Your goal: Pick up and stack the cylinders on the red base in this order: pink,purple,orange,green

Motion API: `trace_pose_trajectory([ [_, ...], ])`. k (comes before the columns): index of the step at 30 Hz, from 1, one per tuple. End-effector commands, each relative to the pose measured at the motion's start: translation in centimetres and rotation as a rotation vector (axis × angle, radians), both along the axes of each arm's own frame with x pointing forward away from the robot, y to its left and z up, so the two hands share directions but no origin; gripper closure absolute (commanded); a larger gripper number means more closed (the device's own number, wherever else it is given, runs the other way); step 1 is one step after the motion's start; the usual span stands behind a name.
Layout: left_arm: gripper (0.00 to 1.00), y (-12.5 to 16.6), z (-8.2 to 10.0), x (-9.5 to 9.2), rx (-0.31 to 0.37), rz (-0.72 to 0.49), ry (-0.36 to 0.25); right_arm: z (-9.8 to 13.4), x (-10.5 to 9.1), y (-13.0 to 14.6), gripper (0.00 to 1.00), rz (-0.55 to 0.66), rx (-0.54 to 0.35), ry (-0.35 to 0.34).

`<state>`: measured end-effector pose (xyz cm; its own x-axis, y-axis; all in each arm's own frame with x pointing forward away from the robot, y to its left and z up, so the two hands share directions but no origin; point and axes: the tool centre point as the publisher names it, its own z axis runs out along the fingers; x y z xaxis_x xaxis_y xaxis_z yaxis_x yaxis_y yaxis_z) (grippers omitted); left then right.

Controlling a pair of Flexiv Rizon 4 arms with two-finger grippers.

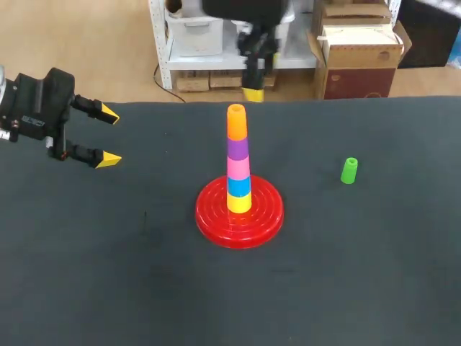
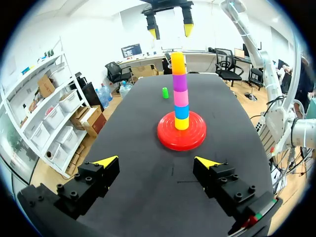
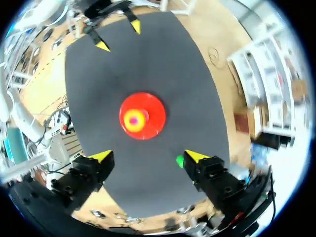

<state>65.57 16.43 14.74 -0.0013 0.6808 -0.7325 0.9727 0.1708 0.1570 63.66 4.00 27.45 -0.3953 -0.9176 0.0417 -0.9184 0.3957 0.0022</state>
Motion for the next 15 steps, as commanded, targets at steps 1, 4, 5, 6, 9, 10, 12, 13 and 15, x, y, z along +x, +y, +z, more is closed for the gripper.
trace_pose_trajectory([
  [1,0.0,0.0,-0.1,0.0,0.001,-0.001,-0.001,-1.7,-2.8,-5.9,0.0,-0.124,0.055,-0.104],
  [4,0.0,0.0,-0.1,0.0,0.001,-0.001,-0.001,-3.9,-3.6,-8.9,0.0,-0.249,0.041,-0.093],
  [5,0.0,0.0,-0.1,0.0,0.001,-0.001,-0.001,-4.6,-3.7,-9.5,0.0,-0.279,0.051,-0.095],
  [6,0.0,0.0,-0.1,0.0,0.001,-0.001,-0.001,-5.4,-3.9,-10.1,0.0,-0.31,0.053,-0.09],
  [9,0.0,0.0,-0.1,0.0,0.001,-0.001,-0.001,-7.7,-3.8,-11.5,0.0,-0.365,0.046,-0.079],
  [10,0.0,0.0,-0.1,0.0,0.001,-0.001,-0.001,-8.4,-3.7,-11.9,0.0,-0.387,0.052,-0.075],
  [12,0.0,0.0,-0.1,0.0,0.001,-0.001,-0.001,-9.5,-3.6,-12.6,0.0,-0.411,0.071,-0.069],
  [13,0.0,0.0,-0.1,0.0,0.001,-0.001,-0.001,-10.2,-3.4,-13.2,0.0,-0.426,0.074,-0.071],
  [15,0.0,0.0,-0.1,0.0,0.001,-0.001,-0.001,-11.1,-3.1,-14.0,0.0,-0.453,0.086,-0.081],
])
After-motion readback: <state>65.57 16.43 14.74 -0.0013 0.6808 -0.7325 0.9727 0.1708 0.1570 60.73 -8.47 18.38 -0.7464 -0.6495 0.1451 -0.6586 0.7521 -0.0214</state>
